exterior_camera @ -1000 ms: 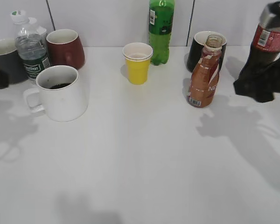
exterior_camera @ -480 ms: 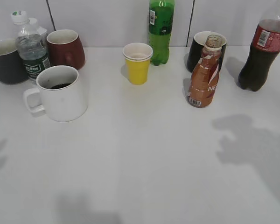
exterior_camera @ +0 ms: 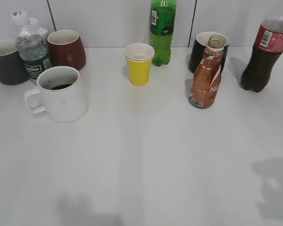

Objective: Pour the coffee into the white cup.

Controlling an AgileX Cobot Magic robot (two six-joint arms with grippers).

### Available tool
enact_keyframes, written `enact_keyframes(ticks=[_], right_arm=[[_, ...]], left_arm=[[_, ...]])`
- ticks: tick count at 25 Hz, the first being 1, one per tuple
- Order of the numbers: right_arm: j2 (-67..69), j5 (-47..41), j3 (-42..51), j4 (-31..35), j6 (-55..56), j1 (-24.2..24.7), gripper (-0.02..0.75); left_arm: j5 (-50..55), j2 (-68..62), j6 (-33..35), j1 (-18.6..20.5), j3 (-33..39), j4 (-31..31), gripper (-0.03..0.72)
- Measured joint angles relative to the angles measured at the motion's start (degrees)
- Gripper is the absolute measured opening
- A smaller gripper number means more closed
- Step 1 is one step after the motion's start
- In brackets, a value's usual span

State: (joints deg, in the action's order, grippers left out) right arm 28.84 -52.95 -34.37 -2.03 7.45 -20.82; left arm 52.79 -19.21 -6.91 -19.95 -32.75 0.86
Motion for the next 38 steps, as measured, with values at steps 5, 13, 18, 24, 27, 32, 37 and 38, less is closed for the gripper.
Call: enact_keyframes(ticks=[5,13,18,24,27,32,37,38], right_arm=[[-9.5,-1.6,3.6,-5.0,4.2,0.0,0.589],[-16.3,-4.0,3.9,-8.2,7.4,0.0,0.589],[-16.3,-7.1,5.4,-9.6,7.6,0.0,0.589],[-16.5,-7.1,5.5,-9.6,7.6,0.0,0.589],[-16.5,-7.1,5.5,-9.6,7.6,0.0,0.589],[-16.5,-7.1,5.5,-9.6,7.6,0.0,0.589],[-16.5,-7.1,5.5,-9.6,7.6,0.0,0.589],[-16.5,-7.1,5.5,-9.6,7.6,0.0,0.589]], left_arm=[[0.1,6.9,1.1,0.0,1.4,-0.4,0.459],[4.4,9.9,1.9,0.0,1.4,-0.4,0.438],[7.5,9.9,3.8,0.0,2.4,-0.4,0.397],[7.8,9.9,6.5,0.0,2.7,-2.0,0.379],[7.8,9.9,6.9,0.0,2.7,-2.3,0.375],[7.9,9.9,7.3,0.0,2.7,-2.4,0.372],[8.0,9.9,7.3,0.0,2.7,-2.4,0.372],[8.0,9.9,7.3,0.0,2.7,-2.4,0.372]])
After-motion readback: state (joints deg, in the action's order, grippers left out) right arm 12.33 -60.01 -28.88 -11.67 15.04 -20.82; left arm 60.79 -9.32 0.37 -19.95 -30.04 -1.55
